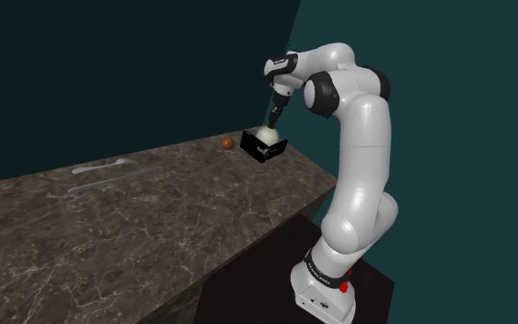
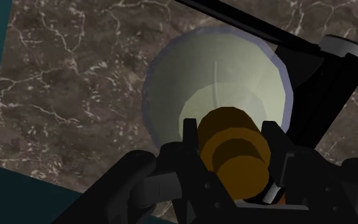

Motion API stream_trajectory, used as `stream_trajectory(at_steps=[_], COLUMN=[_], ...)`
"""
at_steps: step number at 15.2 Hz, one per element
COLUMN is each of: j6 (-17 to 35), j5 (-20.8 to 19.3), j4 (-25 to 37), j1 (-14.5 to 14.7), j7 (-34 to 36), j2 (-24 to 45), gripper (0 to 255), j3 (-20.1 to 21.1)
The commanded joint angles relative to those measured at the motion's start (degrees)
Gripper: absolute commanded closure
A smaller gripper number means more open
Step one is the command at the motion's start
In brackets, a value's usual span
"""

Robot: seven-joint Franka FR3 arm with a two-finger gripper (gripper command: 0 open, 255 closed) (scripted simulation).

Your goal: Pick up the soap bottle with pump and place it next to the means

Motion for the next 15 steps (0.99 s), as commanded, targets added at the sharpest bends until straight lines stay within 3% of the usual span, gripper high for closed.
stream_trajectory(at_steps=[1, 15], j6=[-1.24, -11.06], j5=[-0.27, -1.45], j4=[0.84, 9.32], j1=[0.03, -0.68], j7=[0.21, 1.39], j2=[-0.47, -2.14], gripper=[255, 255], j3=[-0.14, -0.83])
